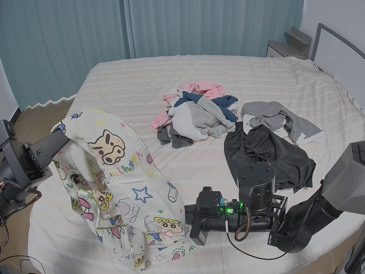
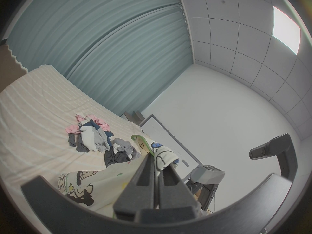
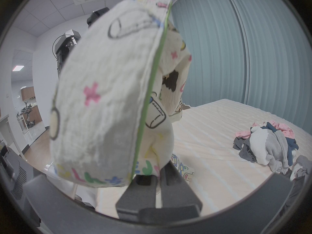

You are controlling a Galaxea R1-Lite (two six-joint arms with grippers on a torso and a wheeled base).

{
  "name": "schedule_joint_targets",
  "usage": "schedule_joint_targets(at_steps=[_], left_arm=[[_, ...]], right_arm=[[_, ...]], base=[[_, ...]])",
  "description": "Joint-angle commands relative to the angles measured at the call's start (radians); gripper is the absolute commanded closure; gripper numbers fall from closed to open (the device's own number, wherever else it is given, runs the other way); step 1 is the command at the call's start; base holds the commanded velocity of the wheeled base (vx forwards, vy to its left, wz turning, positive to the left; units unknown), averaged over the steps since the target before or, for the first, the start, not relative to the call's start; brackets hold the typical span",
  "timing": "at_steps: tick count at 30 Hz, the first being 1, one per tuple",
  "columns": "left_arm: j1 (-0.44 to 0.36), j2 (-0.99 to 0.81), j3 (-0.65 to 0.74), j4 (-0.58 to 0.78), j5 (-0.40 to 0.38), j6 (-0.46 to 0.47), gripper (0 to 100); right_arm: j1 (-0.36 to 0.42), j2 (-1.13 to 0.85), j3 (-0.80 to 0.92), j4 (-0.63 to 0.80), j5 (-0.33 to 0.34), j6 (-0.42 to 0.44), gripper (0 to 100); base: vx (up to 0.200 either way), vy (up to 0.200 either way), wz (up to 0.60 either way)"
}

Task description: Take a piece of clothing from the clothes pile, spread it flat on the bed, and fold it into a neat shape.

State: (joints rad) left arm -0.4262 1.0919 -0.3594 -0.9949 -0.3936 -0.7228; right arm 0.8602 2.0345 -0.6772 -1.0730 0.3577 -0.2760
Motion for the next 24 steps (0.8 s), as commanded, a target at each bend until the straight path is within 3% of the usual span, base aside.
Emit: schedule_joint_targets(at_steps=[1, 11, 15, 19, 24], left_arm=[[0.050, 0.002, 0.016, 0.004, 0.001, 0.000, 100], [0.086, -0.004, 0.026, 0.105, 0.002, 0.002, 100], [0.126, -0.004, 0.034, 0.105, 0.007, 0.003, 100], [0.221, -0.003, 0.040, 0.105, 0.009, 0.003, 100], [0.225, -0.009, 0.089, 0.102, 0.006, 0.003, 100]], right_arm=[[0.002, -0.066, 0.033, -0.001, -0.002, 0.000, 100], [-0.006, -0.160, 0.056, 0.007, -0.034, 0.004, 100], [-0.010, -0.201, 0.085, 0.008, -0.034, 0.004, 100], [-0.010, -0.215, 0.136, -0.001, -0.034, 0.004, 100], [-0.010, -0.220, 0.130, -0.002, -0.034, 0.006, 100]], base=[[0.000, 0.000, 0.00], [0.000, 0.000, 0.00], [0.000, 0.000, 0.00], [0.000, 0.000, 0.00], [0.000, 0.000, 0.00]])
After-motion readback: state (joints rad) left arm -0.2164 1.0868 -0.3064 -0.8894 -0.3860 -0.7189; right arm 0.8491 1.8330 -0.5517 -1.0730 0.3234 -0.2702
